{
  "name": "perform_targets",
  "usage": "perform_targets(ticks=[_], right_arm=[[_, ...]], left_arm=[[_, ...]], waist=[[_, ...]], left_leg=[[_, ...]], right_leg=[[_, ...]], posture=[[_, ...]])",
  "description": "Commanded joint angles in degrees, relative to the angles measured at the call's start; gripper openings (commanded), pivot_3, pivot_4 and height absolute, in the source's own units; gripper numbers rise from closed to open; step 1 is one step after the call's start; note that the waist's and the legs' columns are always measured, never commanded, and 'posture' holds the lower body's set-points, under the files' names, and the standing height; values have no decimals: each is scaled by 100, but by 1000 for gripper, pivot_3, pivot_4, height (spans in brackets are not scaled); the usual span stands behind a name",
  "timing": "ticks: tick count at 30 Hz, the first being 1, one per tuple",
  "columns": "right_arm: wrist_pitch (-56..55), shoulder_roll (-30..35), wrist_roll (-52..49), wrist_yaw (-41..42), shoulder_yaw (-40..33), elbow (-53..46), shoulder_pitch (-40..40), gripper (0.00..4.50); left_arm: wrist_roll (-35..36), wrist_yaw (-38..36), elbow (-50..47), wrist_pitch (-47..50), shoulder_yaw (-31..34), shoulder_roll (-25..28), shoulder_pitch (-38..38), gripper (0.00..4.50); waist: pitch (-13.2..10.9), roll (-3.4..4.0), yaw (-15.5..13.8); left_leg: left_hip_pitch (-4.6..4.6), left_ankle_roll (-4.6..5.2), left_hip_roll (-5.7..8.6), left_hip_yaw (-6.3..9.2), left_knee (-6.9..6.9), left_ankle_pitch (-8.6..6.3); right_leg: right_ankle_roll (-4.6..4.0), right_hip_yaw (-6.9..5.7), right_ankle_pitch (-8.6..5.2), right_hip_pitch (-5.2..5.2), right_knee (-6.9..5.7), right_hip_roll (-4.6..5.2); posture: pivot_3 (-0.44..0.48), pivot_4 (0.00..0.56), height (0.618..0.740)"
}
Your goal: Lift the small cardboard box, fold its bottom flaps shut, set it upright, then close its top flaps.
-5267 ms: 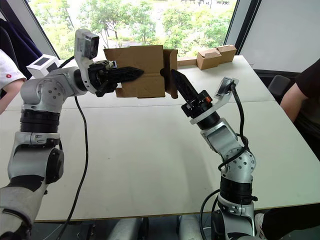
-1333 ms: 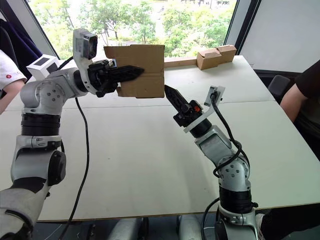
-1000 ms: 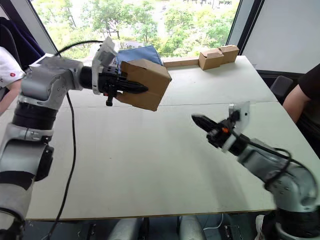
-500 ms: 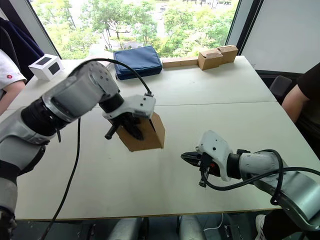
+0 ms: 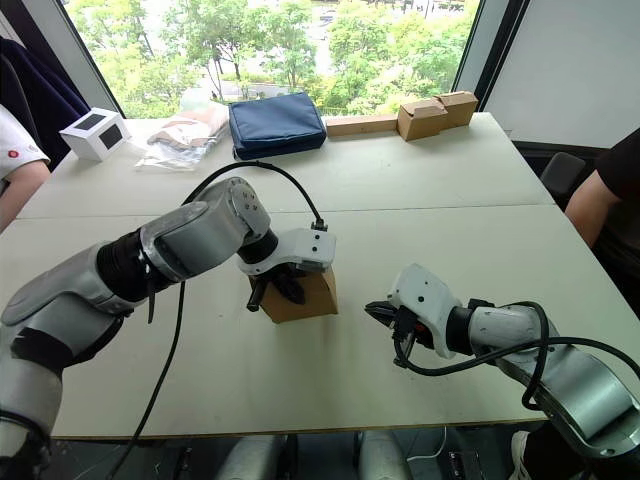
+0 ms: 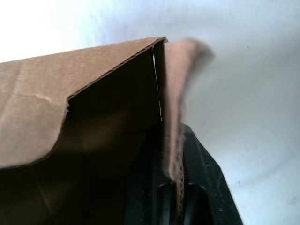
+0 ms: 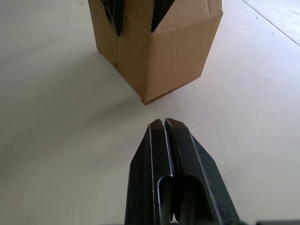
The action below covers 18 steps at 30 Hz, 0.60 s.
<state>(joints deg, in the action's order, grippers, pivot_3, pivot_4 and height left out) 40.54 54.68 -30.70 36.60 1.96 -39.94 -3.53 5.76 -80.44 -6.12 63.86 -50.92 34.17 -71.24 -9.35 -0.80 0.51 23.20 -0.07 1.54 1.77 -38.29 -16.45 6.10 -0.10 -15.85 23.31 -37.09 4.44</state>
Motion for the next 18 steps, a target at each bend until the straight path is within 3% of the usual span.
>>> perform_targets(ticks=[1,7,10,13,16,18], right_arm=[[-145,-125,114,95,-17,-44,-10,0],[-111,-342,10,251,-183,95,-85,0],[-81,-499,-156,302,-362,194,-125,0],[-80,-693,-281,281,-547,331,-131,0],[-89,-1033,-441,173,-742,531,-126,0],[-76,-1226,-534,113,-862,627,-122,0]], left_arm=[[122,-2,-56,-1,387,31,-303,1892],[540,-225,272,-76,1111,72,-756,1892],[1052,-280,809,150,1963,-49,-999,1892],[1411,237,1426,20,3168,-238,-981,1892],[1526,1184,1372,-640,4586,-165,-99,1892],[1557,1825,956,-509,5200,-118,635,1375]], waist=[[0,0,3],[0,0,-2],[0,0,4],[0,0,7],[6,10,35],[14,23,61]], left_leg=[[0,0,0,0,0,0],[-1,0,0,0,0,0],[-1,0,0,0,0,0],[-2,0,0,-1,0,0],[-7,0,-3,-1,2,0],[-28,-1,-4,-13,13,0]], right_leg=[[0,0,0,0,0,0],[0,0,0,0,-1,0],[0,-1,0,0,-1,0],[0,-2,0,0,-2,0],[0,-1,0,-1,-4,1],[0,13,0,-3,-11,4]], posture=[[0,150,737],[0,150,737],[0,150,737],[0,150,737],[0,150,737],[0,150,737]])
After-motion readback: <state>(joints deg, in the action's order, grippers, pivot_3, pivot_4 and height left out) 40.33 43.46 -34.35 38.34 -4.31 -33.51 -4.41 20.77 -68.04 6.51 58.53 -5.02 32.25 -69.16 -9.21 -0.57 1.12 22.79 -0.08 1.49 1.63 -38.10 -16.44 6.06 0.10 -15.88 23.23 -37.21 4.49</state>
